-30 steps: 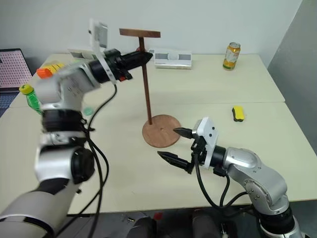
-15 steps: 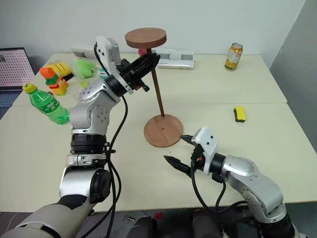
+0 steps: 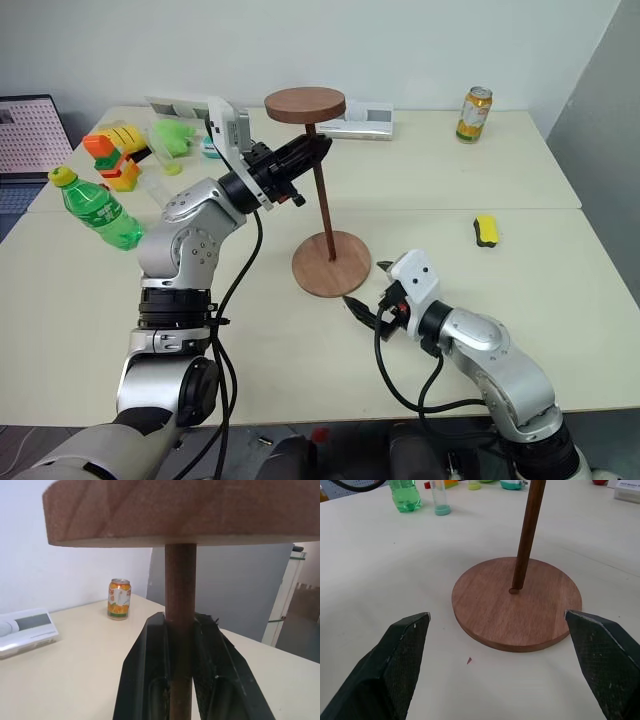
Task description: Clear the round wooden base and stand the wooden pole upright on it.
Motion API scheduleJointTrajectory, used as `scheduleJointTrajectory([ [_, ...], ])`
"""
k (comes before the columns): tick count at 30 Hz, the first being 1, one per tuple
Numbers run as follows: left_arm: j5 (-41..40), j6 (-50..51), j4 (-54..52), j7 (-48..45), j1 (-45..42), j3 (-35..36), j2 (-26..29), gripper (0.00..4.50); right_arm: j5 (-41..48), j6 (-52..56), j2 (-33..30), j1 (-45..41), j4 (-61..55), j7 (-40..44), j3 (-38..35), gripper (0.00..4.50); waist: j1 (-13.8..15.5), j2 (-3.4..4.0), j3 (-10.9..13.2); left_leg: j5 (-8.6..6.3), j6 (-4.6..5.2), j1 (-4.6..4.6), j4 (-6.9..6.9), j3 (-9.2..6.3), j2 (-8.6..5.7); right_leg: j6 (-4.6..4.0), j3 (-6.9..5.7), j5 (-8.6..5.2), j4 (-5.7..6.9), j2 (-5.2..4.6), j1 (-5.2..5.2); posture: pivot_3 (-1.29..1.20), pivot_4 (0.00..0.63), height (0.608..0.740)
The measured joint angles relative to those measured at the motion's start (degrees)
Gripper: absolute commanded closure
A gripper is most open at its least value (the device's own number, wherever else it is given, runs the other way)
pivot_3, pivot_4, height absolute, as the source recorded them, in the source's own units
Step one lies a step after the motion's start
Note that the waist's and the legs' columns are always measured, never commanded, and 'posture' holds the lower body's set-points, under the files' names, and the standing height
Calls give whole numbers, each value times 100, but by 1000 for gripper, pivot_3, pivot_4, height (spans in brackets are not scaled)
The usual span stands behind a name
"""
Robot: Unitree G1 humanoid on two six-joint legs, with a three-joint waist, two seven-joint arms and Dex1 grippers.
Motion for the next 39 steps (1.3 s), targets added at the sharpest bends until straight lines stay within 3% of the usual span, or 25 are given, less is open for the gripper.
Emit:
scheduleJointTrajectory([
  [29,-33,-888,134,-138,424,-251,89,4240,15,152,3,21,-115,-104,-60,0,1,1,-9,0,1,12,-1,1,1,0,2,0,2,1,9,0,150,740],
  [39,-31,-1213,-43,-101,1060,-350,185,4240,16,162,9,23,-141,-96,-59,0,9,3,-127,-15,28,145,-29,19,4,2,25,-2,-22,8,130,0,150,740],
])
